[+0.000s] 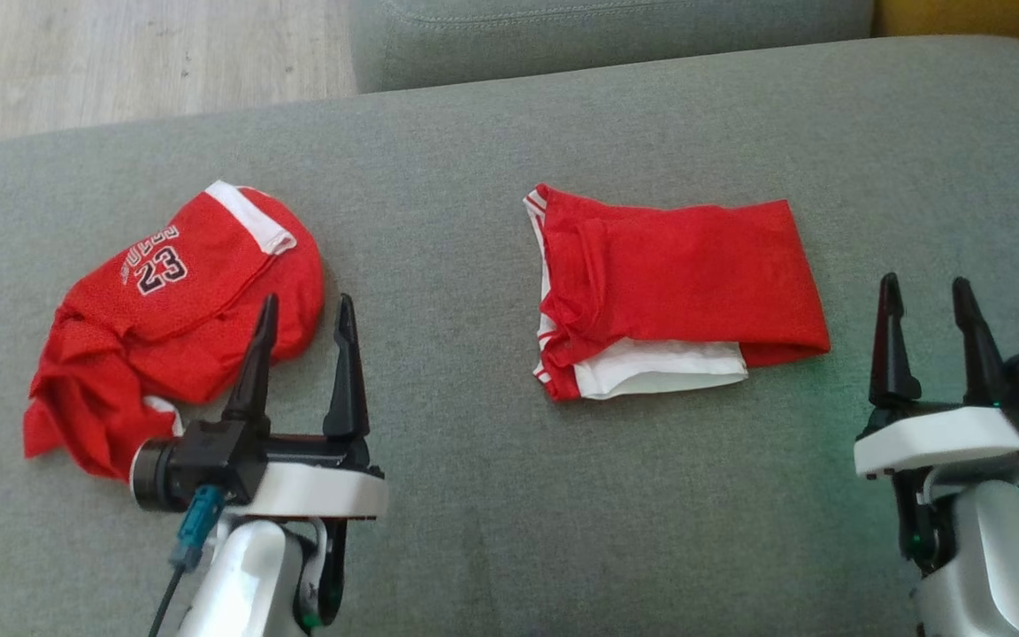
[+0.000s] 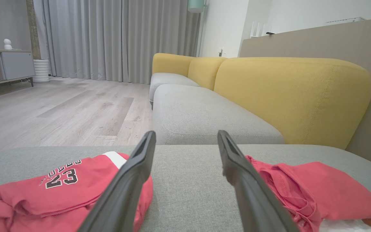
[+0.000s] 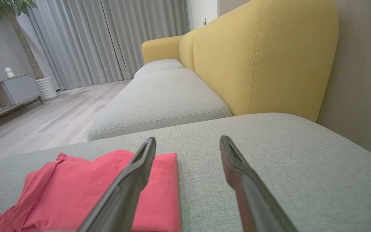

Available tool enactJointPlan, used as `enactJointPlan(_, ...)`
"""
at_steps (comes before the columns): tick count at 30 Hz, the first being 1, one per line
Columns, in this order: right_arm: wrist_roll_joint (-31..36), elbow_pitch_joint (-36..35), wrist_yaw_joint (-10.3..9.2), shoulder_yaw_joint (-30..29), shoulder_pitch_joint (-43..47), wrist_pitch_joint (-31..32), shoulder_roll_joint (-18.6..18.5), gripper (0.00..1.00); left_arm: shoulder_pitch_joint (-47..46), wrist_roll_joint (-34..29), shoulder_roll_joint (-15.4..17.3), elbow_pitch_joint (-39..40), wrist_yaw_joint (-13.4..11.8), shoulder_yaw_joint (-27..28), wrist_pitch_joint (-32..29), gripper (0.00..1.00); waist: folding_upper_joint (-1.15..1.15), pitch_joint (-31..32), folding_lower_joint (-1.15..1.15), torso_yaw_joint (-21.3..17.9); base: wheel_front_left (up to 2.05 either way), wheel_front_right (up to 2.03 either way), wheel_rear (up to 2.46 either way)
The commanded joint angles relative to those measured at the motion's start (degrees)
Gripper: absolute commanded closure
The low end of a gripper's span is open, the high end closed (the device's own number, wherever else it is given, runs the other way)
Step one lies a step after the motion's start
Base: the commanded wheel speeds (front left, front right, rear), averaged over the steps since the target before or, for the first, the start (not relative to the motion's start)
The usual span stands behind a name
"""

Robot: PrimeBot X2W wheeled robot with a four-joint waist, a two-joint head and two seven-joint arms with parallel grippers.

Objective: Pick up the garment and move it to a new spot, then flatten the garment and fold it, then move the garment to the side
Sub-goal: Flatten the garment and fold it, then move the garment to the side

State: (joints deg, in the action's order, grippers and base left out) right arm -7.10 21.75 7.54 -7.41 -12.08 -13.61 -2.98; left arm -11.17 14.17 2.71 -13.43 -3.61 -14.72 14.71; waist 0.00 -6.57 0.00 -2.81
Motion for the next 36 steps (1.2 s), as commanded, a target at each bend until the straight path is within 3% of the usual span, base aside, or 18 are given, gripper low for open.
enactJointPlan(1, -0.69, -2.39, -0.05, 2.09, -1.20, 0.23, 0.07, 0.00, -1.51, -0.42, 0.17, 1.53, 0.22, 1.88, 0.29, 0.00, 0.00, -0.26, 0.00, 0.18, 0.00, 0.00, 0.00)
enactJointPlan(24, -0.90, -1.81, -0.05, 1.90, -4.15, 1.40, 0.10, 0.00, -3.59, -1.13, 0.17, 2.22, 0.57, 0.42, 0.29, 0.00, 0.00, -4.41, 0.00, 2.59, 0.00, 0.00, 0.00)
enactJointPlan(36, -2.18, 7.34, -0.05, 1.77, -9.39, 9.32, 0.10, 0.00, -5.54, -1.22, 0.17, 2.65, 0.47, -0.88, 0.29, 0.00, 0.00, -8.14, 0.00, 3.76, 0.00, 0.00, 0.00)
